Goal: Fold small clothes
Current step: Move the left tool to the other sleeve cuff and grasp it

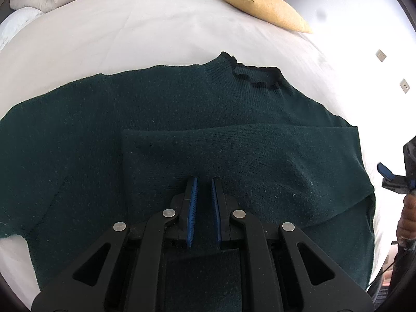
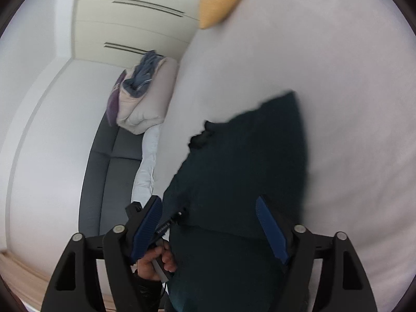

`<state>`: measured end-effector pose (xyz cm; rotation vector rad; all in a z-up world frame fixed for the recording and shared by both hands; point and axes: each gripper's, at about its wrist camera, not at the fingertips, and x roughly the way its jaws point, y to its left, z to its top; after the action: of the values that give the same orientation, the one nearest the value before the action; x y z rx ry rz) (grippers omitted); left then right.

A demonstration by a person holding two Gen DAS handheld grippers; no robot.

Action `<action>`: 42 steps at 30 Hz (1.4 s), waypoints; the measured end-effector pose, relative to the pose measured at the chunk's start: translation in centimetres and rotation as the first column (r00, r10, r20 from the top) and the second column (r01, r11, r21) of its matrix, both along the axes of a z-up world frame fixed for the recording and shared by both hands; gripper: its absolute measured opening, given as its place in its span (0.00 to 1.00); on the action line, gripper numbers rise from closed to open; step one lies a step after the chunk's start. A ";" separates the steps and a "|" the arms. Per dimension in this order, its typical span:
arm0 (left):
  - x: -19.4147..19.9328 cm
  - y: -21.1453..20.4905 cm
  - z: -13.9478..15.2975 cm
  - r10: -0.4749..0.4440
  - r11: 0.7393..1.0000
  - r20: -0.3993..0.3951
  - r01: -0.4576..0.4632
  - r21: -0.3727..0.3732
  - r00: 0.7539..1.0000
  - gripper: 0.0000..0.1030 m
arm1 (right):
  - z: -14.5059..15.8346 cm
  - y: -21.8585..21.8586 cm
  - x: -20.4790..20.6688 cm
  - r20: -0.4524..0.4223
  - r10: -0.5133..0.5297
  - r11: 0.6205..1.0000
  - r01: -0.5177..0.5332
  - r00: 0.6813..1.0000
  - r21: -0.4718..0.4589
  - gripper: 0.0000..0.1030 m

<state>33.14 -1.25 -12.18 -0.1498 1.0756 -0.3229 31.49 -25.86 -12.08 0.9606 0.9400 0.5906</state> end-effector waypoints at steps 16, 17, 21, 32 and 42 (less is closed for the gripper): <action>-2.3 2.3 0.8 0.046 0.995 0.056 -0.041 -0.088 0.997 0.11 | -2.0 3.0 -2.5 -0.011 0.049 0.998 -0.049 0.999 0.039 0.82; -2.7 2.9 1.2 0.064 0.993 0.055 -0.058 -0.100 0.996 0.11 | -2.1 3.2 -2.2 -0.012 0.041 0.998 -0.041 0.999 0.040 0.89; -5.7 8.7 3.9 0.198 0.966 0.092 -0.178 -0.189 0.976 0.11 | -3.9 3.8 -2.1 -0.056 -0.005 0.997 0.001 0.998 -0.072 0.80; -18.3 39.7 3.6 0.789 0.468 -0.046 -0.647 -0.601 0.613 0.82 | 1.1 3.5 -7.5 0.050 -0.093 0.992 0.088 0.994 0.085 0.82; -18.9 47.2 -2.0 0.836 0.190 -0.278 -0.725 -0.662 0.473 0.72 | 1.3 9.2 -6.5 0.023 -0.034 0.998 0.032 0.999 0.051 0.82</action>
<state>14.23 45.99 -14.17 -1.3744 0.5167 0.2442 24.96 -16.69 -10.77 1.0100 0.8899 0.5991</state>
